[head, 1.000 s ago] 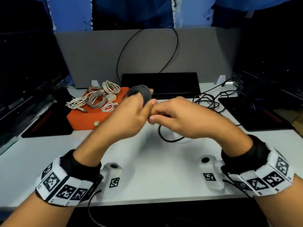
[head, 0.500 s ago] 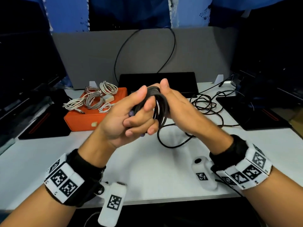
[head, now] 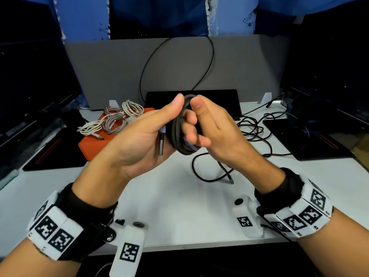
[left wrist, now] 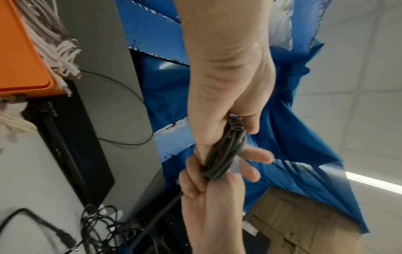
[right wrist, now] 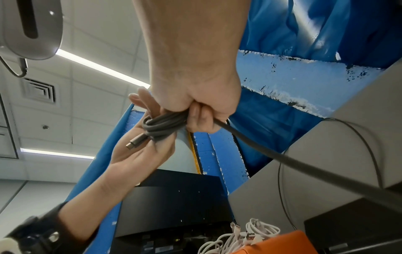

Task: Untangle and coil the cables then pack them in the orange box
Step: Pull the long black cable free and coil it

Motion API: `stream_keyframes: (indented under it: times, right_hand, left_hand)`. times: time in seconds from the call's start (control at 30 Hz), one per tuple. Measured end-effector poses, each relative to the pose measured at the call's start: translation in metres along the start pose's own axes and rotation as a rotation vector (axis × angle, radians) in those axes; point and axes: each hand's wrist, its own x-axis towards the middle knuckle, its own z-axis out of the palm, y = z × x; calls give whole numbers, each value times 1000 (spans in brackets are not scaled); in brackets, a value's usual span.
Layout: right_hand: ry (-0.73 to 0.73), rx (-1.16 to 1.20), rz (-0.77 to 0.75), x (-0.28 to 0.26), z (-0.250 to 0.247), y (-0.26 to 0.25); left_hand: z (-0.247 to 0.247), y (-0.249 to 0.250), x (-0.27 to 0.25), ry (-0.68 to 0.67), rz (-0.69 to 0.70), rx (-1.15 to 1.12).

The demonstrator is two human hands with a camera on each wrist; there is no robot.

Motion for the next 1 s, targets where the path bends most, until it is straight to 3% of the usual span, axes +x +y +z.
stream_keyframes:
  times: [0.2, 0.47, 0.8, 1.0]
  right_hand:
    - [100, -188, -34, 4, -17, -9]
    - [77, -239, -6, 3, -19, -14]
    - [172, -290, -33, 4, -19, -4]
    - [49, -239, -18, 3, -14, -5]
  left_hand:
    - [-6, 14, -6, 178, 68, 449]
    - [-26, 15, -7, 163, -19, 611]
    - [-15, -5, 8, 215, 15, 80]
    - [-7, -8, 6, 59, 23, -173]
